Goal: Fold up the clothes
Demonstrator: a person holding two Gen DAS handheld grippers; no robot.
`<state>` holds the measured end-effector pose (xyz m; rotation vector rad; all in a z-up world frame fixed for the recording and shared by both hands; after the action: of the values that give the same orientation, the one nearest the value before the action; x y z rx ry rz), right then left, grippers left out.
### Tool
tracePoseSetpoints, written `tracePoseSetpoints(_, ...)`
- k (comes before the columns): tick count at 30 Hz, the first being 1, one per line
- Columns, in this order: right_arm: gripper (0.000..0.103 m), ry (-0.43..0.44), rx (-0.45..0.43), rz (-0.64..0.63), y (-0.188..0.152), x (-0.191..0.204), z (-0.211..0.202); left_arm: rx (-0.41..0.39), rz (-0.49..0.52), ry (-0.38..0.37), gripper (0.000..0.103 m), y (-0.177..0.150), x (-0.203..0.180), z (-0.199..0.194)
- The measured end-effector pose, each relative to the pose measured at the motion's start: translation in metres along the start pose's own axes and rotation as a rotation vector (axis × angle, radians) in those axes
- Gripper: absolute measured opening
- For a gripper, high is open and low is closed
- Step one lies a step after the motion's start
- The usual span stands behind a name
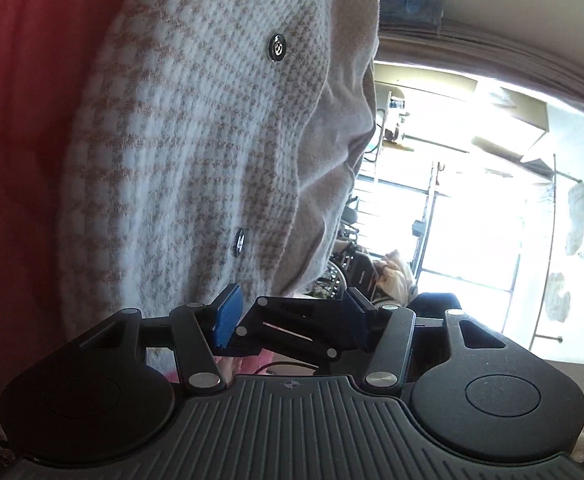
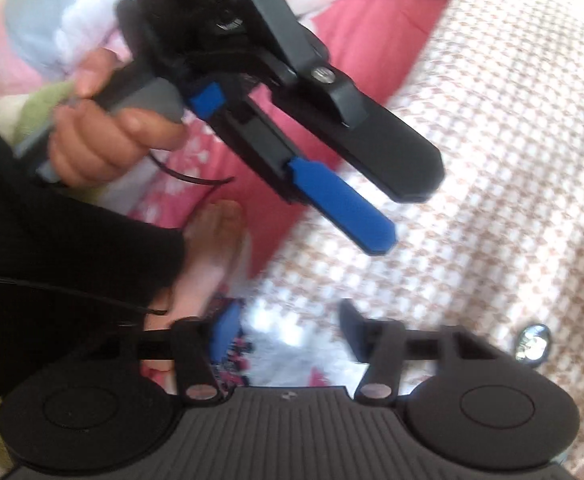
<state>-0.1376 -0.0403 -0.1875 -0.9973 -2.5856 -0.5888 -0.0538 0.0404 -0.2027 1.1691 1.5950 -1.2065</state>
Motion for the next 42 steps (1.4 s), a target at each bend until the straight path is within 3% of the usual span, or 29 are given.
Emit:
tracePoseSetpoints(2,0.035,-0.002,0.006,0.027,-0.001,-0.008,0.001,-0.018,0.001,0.006,0.055,0.002,0.002,-0.007)
tracePoseSetpoints(6,0.039,-0.022,-0.016,-0.046,0.003,-0.004,-0.001,-0.096,0.01,-0.005,0.055,0.016,0.0,-0.032)
tracePoseSetpoints(7,0.041,-0.031,-0.026,-0.086,0.004,0.0,-0.001,-0.122,0.01,-0.008,0.055,0.02,-0.001,-0.038)
tracePoseSetpoints(9,0.06,-0.058,-0.047,-0.189,0.007,0.013,-0.001,-0.172,0.005,-0.011,0.055,0.029,-0.001,-0.048)
tracePoseSetpoints(11,0.068,-0.076,-0.049,-0.26,0.009,0.025,0.005,-0.205,0.006,-0.002,0.055,0.036,-0.001,-0.053)
tracePoseSetpoints(18,0.07,-0.16,0.035,-0.063,0.018,0.002,0.037,-0.24,0.015,0.015,0.055,0.034,0.0,-0.056)
tracePoseSetpoints(22,0.07,-0.24,0.044,-0.154,0.01,0.001,0.043,-0.246,0.002,0.026,0.055,0.035,0.005,-0.055)
tracePoseSetpoints(23,0.069,-0.252,0.042,-0.171,0.009,0.001,0.043,-0.255,0.001,0.028,0.055,0.036,0.006,-0.058)
tracePoseSetpoints(25,0.051,-0.263,0.03,-0.187,0.012,0.0,0.039,-0.275,0.002,0.032,0.055,0.039,0.007,-0.065)
tracePoseSetpoints(26,0.034,-0.266,0.021,-0.19,0.015,-0.002,0.036,-0.285,0.003,0.035,0.055,0.041,0.008,-0.068)
tracePoseSetpoints(27,0.014,-0.25,0.01,-0.178,0.017,-0.004,0.033,-0.295,0.003,0.037,0.055,0.043,0.008,-0.071)
tracePoseSetpoints(28,0.005,-0.187,-0.01,-0.127,0.016,-0.005,0.03,-0.305,0.003,0.039,0.055,0.044,0.009,-0.074)
tracePoseSetpoints(31,0.005,-0.006,-0.072,0.027,0.012,-0.01,0.018,-0.339,0.001,0.05,0.055,0.05,0.012,-0.084)
tracePoseSetpoints(39,0.005,0.268,-0.328,0.475,-0.014,-0.088,-0.085,-0.428,0.056,0.127,0.055,0.088,0.009,-0.087)
tracePoseSetpoints(42,0.005,0.3,-0.391,0.547,-0.026,-0.103,-0.111,-0.465,0.129,0.198,0.055,0.113,0.0,-0.086)
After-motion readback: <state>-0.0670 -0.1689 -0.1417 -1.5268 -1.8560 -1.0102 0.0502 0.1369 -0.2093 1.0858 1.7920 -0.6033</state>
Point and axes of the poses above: each gripper's, at about its wrist camera, not at the fingertips, and z roughly the way its jaws point, x to its left, y to its top, the point moved 10 cm from there along z, roughly the way its jaws point, and after that the axes turned 4 degrees about -y, right-handed, at the moved point
